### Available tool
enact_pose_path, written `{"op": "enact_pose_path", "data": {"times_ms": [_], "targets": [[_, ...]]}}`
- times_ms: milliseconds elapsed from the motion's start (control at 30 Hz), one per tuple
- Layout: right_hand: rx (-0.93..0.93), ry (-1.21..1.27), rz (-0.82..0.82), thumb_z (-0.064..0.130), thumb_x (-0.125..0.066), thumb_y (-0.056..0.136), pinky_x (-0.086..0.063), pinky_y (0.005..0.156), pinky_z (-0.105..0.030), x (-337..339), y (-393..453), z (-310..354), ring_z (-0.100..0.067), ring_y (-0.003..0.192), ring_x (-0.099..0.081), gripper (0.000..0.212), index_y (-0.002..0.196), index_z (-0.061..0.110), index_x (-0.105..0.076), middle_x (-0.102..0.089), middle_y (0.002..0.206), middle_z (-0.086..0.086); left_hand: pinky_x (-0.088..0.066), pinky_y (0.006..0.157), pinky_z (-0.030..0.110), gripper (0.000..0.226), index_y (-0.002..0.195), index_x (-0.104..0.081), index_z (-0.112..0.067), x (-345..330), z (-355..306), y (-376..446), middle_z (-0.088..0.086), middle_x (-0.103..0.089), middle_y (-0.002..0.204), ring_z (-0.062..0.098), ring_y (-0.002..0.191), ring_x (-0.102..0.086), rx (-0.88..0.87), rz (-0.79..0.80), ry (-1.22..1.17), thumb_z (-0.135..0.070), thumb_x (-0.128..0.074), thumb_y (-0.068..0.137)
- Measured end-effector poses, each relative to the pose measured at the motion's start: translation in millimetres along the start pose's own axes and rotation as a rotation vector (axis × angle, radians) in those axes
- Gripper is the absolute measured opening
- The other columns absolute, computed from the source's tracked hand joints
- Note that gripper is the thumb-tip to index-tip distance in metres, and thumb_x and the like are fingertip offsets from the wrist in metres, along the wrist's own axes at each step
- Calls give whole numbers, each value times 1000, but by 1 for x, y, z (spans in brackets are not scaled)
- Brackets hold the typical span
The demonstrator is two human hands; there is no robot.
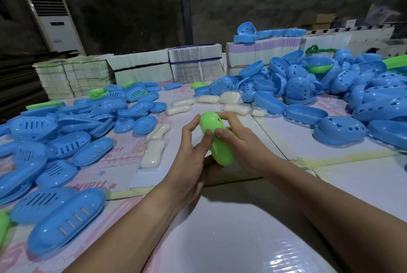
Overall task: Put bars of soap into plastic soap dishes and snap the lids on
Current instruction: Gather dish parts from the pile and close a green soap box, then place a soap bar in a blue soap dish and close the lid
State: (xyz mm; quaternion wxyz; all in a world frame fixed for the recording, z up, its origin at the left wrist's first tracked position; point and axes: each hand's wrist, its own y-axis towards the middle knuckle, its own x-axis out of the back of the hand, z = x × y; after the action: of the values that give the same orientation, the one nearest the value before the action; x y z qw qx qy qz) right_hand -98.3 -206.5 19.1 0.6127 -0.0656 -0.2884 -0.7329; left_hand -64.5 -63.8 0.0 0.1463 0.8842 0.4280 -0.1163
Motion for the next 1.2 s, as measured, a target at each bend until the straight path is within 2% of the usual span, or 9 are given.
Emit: {"op": "enact_pose_path", "data": {"times_ms": [67, 167, 333, 467, 600, 733, 833, 967, 1200], "targets": [[7, 68, 1, 68, -41, 73, -50, 84, -47, 0, 0, -2, -24, 91, -65, 65, 128, 35, -44, -71, 95, -8, -59, 80, 39, 40, 135, -50, -47, 1, -2, 0, 7, -73, 121, 27, 93, -74, 13, 10, -17, -43, -57, 96], [17, 91, -8, 65, -42, 74, -50, 82, -48, 0, 1, -4, -24, 90, -65, 61, 127, 36, -44, -69, 90, -5, -60, 79, 37, 49, 138, -47, -48, 2, -4, 0, 6, -71, 126, 28, 94, -73, 17, 53, -34, -40, -60, 91], [45, 20, -29, 67, -40, 76, -46, 69, -31, 1, 1, -2, -10, 78, -63, 63, 132, 36, -41, -64, 76, 8, -60, 71, 34, 50, 137, -49, -45, 0, -6, -1, 2, -73, 122, 28, 91, -74, -23, 63, -54, -34, -59, 89], [38, -25, 0, 59, -46, 84, -52, 82, -44, 3, -2, 2, -21, 89, -64, 59, 137, 35, -35, -65, 91, 1, -61, 72, 34, 49, 133, -50, -49, 0, -11, -3, -1, -74, 121, 27, 95, -75, -25, 60, -2, -36, -61, 87], [54, -62, -46, 58, -54, 79, -51, 83, -37, 7, -4, 7, -18, 94, -61, 58, 131, 44, -33, -60, 103, 3, -61, 73, 34, 44, 132, -51, -55, -1, -14, -4, -2, -71, 126, 26, 101, -74, -26, 81, 61, -37, -58, 94], [25, -205, -129, 57, -57, 75, -51, 79, -38, 20, -13, 5, -22, 89, -60, 63, 133, 42, -35, -61, 103, 0, -58, 85, 33, 44, 130, -48, -65, -4, -7, -4, -8, -64, 138, 24, 118, -67, 33, 132, 115, -44, -54, 92], [-67, -370, -159, 57, -64, 76, -51, 78, -39, 49, -20, 1, -22, 88, -60, 71, 136, 40, -31, -58, 104, 0, -55, 90, 35, 37, 122, -55, -65, 0, -6, -3, -3, -60, 140, 29, 127, -58, 80, 73, 120, -50, -55, 89], [-233, -571, -255, 63, -63, 73, -48, 76, -36, 122, -32, -2, -21, 88, -58, 72, 133, 36, -35, -57, 96, 2, -54, 94, 43, 25, 120, -63, -45, 12, -7, 5, 6, -67, 131, 31, 119, -64, 82, -14, 137, -36, -45, 105], [-700, -1010, -416, 71, -58, 71, -48, 81, -39, 275, -82, -33, -33, 105, -56, 81, 139, 31, -40, -61, 120, -13, -53, 94, 53, 27, 116, -66, -32, 13, 6, 8, 11, -73, 118, 35, 112, -67, 58, -14, 200, -27, -42, 108]]}}
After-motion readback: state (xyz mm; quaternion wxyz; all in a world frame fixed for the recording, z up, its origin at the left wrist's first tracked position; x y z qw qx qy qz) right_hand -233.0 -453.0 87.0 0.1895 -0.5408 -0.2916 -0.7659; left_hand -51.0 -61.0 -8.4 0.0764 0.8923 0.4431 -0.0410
